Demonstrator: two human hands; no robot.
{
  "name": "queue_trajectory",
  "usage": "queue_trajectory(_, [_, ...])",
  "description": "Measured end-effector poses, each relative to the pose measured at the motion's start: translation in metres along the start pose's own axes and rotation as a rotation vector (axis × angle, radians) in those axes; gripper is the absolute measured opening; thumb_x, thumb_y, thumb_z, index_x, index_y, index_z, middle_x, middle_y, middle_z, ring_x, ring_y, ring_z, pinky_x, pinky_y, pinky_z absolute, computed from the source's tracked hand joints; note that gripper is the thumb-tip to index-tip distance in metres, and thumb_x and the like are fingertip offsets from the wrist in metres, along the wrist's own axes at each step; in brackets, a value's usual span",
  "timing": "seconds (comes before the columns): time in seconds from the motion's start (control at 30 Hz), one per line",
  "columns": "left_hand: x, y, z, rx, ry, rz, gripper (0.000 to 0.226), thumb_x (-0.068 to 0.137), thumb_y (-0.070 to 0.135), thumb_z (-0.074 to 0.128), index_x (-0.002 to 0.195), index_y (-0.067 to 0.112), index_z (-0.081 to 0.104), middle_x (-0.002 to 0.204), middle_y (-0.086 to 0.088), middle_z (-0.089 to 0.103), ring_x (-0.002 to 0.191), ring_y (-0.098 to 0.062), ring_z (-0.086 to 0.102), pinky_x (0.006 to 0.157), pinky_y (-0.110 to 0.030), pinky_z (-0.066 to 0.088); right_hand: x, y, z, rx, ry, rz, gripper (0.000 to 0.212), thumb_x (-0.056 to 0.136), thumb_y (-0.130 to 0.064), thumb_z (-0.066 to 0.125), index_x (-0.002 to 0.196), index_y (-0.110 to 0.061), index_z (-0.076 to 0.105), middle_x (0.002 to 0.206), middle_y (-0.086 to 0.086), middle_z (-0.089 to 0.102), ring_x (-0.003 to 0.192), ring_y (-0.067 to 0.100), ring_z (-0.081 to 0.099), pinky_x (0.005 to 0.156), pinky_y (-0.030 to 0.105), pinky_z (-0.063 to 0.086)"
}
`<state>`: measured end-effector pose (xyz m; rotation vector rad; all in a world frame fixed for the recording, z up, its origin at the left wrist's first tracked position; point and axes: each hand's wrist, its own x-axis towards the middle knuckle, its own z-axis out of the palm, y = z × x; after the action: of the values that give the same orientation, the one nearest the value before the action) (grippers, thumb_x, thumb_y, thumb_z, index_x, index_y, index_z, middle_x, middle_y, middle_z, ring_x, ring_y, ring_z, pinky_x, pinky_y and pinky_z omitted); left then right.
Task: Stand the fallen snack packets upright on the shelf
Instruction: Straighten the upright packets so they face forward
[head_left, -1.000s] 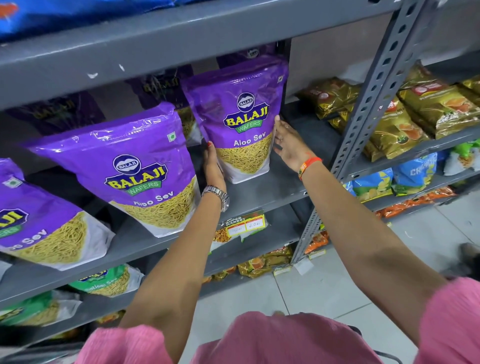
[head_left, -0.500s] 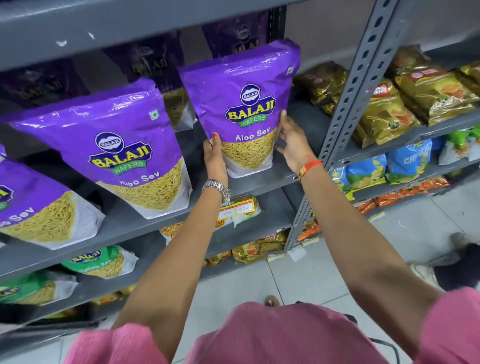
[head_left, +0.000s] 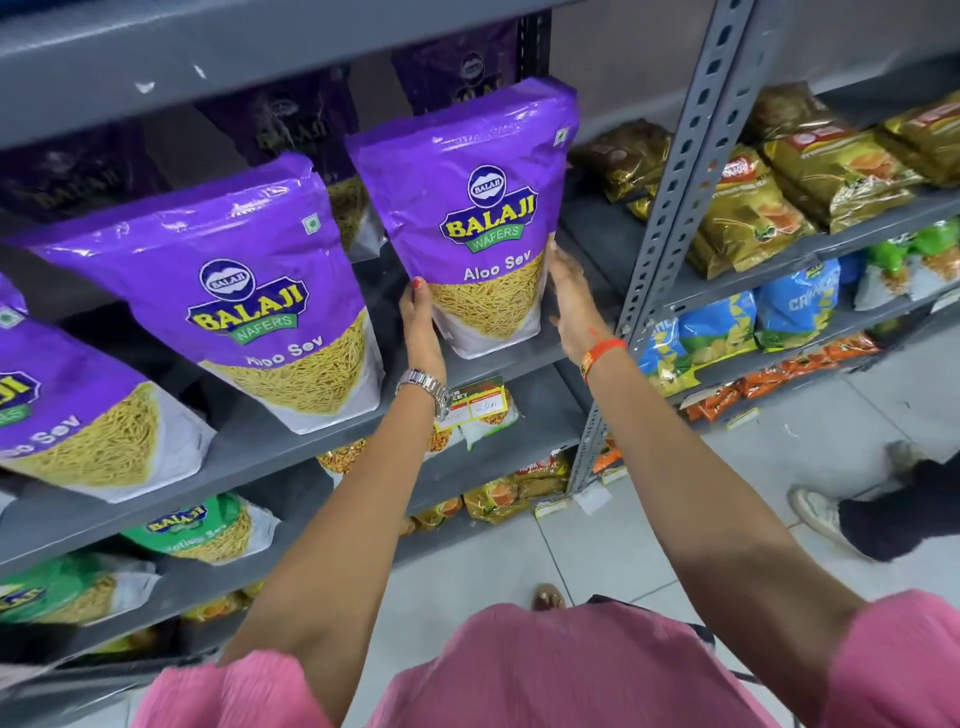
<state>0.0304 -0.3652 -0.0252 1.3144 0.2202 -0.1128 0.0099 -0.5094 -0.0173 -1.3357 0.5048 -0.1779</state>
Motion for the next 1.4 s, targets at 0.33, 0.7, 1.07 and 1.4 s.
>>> queue_trajectory(0.33, [-0.004, -0.009, 0.031, -0.019, -0.134, -0.087, 0.05, 0.094, 0.028, 0.039, 0.136, 0.011, 0.02, 0.143, -0.016, 0.039, 0.129, -0.03, 0.042, 0.107, -0.044, 0.036, 0.001, 0.003, -0.008, 0.02, 0.047, -0.027, 0.045, 0.097, -0.046, 0.033, 0.13, -0.017, 0.044, 0.121, -0.002, 0.052, 0.098, 0.007, 0.051, 0.084, 0.025, 0.042])
queue_trajectory(0.7, [-0.006, -0.016, 0.048, 0.032, -0.199, -0.087, 0.047, 0.092, 0.028, 0.044, 0.131, 0.011, 0.024, 0.141, -0.016, 0.041, 0.125, -0.029, 0.045, 0.11, -0.051, 0.035, 0.012, 0.008, -0.028, 0.062, 0.102, -0.119, 0.044, 0.095, -0.042, 0.035, 0.118, -0.011, 0.056, 0.104, -0.001, 0.067, 0.091, 0.007, 0.064, 0.082, 0.026, 0.05])
queue_trajectory(1.07, [-0.041, -0.03, -0.026, 0.137, 0.12, 0.241, 0.016, 0.087, 0.02, 0.048, 0.085, 0.013, 0.062, 0.085, -0.003, 0.063, 0.08, -0.017, 0.058, 0.083, -0.039, 0.047, -0.056, 0.076, 0.043, -0.23, 0.454, -0.505, 0.046, 0.09, -0.017, 0.052, 0.129, 0.003, 0.043, 0.135, 0.025, 0.031, 0.125, 0.022, 0.036, 0.11, 0.009, 0.026])
queue_trajectory(1.4, [-0.05, 0.014, -0.152, 0.078, 0.74, 0.352, 0.026, 0.079, 0.031, 0.05, 0.096, 0.011, 0.052, 0.086, -0.003, 0.058, 0.068, 0.002, 0.055, 0.063, -0.022, 0.041, -0.097, 0.091, 0.149, -0.28, -0.076, -0.365, 0.051, 0.093, -0.033, 0.049, 0.138, -0.012, 0.035, 0.139, 0.009, 0.035, 0.132, 0.024, 0.034, 0.113, 0.041, 0.031])
